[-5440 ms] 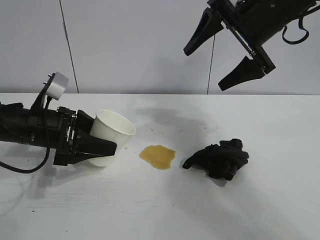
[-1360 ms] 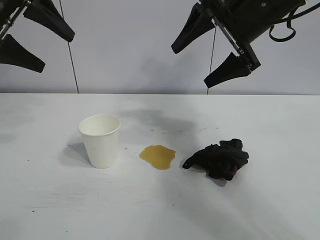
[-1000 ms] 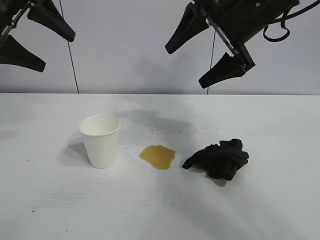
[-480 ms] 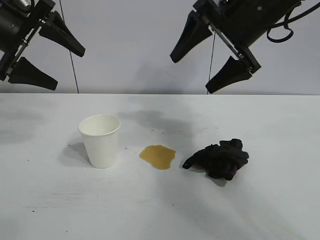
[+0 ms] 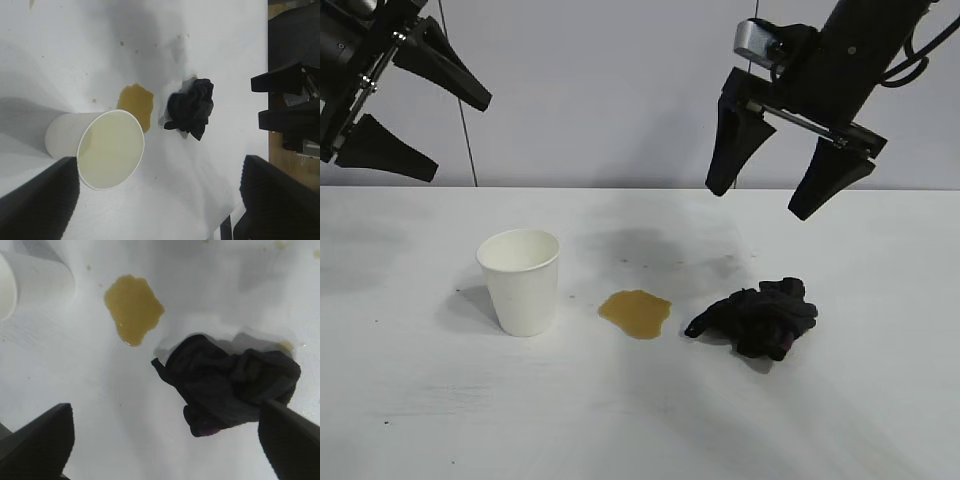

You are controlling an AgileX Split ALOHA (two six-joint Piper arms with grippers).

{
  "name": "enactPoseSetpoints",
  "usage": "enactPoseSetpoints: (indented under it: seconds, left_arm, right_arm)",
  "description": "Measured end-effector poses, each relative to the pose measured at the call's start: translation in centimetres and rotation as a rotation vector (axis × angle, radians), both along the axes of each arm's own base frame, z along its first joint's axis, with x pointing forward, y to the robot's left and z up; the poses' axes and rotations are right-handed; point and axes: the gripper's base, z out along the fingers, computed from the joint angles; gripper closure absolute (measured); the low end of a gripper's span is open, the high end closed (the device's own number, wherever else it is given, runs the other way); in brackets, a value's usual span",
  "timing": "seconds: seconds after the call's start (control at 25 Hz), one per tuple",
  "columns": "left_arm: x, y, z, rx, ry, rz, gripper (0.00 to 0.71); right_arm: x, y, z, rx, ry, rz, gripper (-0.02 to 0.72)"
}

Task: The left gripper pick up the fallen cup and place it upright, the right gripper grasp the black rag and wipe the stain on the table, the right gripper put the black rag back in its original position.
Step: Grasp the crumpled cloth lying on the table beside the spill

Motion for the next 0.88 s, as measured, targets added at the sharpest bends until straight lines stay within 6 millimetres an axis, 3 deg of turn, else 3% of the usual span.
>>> enactPoseSetpoints:
  seconds: [0.2, 0.44, 0.88]
  left_arm:
    - [0.0, 0.0, 0.0, 0.0, -0.001, -0.001, 0.081]
    - [0.0, 0.0, 0.0, 0.0, 0.0, -0.002, 0.081]
    - [0.0, 0.0, 0.0, -0.001, 0.002, -0.004, 0.081]
  right_arm:
    - [-0.4, 2.9, -0.6, -0.049, -0.056, 0.077, 0.009]
    - [0.1, 1.9, -2.3, -0.243, -0.056, 0.039, 0.027]
    - [0.5, 1.8, -7.1, -0.312, 0.08, 0.026, 0.034]
